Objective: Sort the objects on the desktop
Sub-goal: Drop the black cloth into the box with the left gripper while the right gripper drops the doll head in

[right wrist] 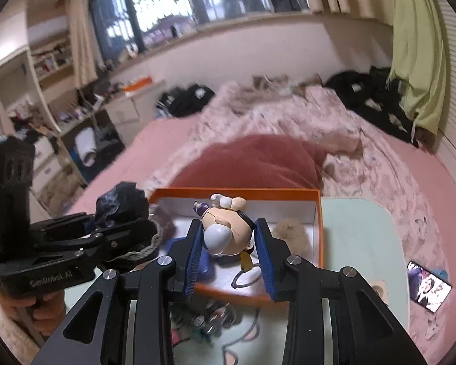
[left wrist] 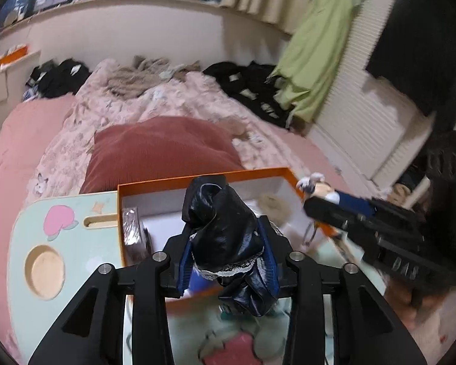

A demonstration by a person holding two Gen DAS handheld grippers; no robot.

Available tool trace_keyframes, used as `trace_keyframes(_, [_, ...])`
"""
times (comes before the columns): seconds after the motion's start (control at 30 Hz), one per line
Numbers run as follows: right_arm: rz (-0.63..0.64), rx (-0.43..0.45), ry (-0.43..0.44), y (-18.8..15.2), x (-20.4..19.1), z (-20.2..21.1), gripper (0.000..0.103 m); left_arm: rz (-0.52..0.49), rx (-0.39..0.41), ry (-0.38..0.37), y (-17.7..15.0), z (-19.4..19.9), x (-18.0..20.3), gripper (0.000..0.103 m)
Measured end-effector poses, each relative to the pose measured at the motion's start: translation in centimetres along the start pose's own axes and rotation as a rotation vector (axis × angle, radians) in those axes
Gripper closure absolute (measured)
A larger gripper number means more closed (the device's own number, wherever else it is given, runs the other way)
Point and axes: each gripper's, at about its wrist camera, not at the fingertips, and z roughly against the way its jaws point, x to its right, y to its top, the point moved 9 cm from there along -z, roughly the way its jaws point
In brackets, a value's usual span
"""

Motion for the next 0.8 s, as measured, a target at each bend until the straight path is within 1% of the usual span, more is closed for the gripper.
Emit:
trace_keyframes(0.07, [-0.020, -0.046, -0.024, -0.6, 0.5, -2.0, 0.066, 0.045, -0.033, 0.031, -0.3, -2.3, -1.1, 0.051])
trace_keyframes(0.13, [-0.034, -0.070, -0.056, -1.3, 1.2, -3.2, 0.051, 0.076, -0.052, 0.066, -0.7, -3.6, -2.1, 0.050])
trace_keyframes(0.17, [-0.036, -0.065, -0.070, -1.5, 1.6, -3.2, 0.049, 0.087, -0.049, 0.073, -0.9, -3.8, -2.3, 0.048])
trace_keyframes(0.2, [-0.033, -0.053, -0.080, -1.7, 1.8, -3.0, 0.049, 0.095, -0.045, 0.075, -1.1, -3.8, -2.5, 0.043])
trace_keyframes(0.3, [-0.010, -0.024, -0.097, -2.2, 1.9, -1.6, 0.046, 0.095, -0.012, 0.058, -1.8, -2.6, -2.6, 0.042])
trace_keyframes(0.37, [0.012, 0.006, -0.121, -2.9, 1.7, -0.2, 0.039, 0.076, 0.008, 0.064, -2.3, -1.2, -2.3, 0.042])
trace_keyframes(0.43, [0.024, 0.037, -0.143, -4.1, 1.5, 1.4, 0.028, 0.049, 0.034, 0.061, -3.0, 0.4, -1.7, 0.042])
trace_keyframes(0.47, [0.026, 0.044, -0.146, -4.7, 1.3, 2.1, 0.025, 0.034, 0.043, 0.054, -3.4, 1.2, -1.3, 0.041])
trace_keyframes(0.5, [0.027, 0.044, -0.149, -5.4, 1.2, 2.6, 0.020, 0.014, 0.044, 0.048, -4.3, 2.1, -0.8, 0.034])
trace_keyframes(0.53, [0.023, 0.032, -0.162, -6.6, 1.1, 3.0, 0.015, -0.004, 0.040, 0.049, -4.9, 2.5, -0.4, 0.030])
trace_keyframes(0.6, [0.019, -0.011, -0.174, -8.7, 1.0, 3.4, 0.014, -0.045, 0.027, 0.064, -6.6, 3.5, 0.2, 0.028])
trace_keyframes(0.63, [0.017, -0.037, -0.163, -10.0, 0.8, 3.5, 0.014, -0.063, 0.017, 0.074, -7.5, 3.7, 0.4, 0.028])
trace_keyframes(0.7, [0.018, -0.075, -0.156, -12.2, 0.5, 3.6, 0.014, -0.093, -0.026, 0.094, -9.7, 3.8, 0.9, 0.028])
trace_keyframes(0.77, [0.032, -0.099, -0.181, -13.6, 0.5, 3.4, 0.014, -0.115, -0.080, 0.135, -11.8, 3.2, 0.7, 0.028])
trace_keyframes(0.8, [0.045, -0.110, -0.217, -14.7, 0.5, 3.3, 0.014, -0.125, -0.101, 0.156, -12.6, 2.9, 0.6, 0.028])
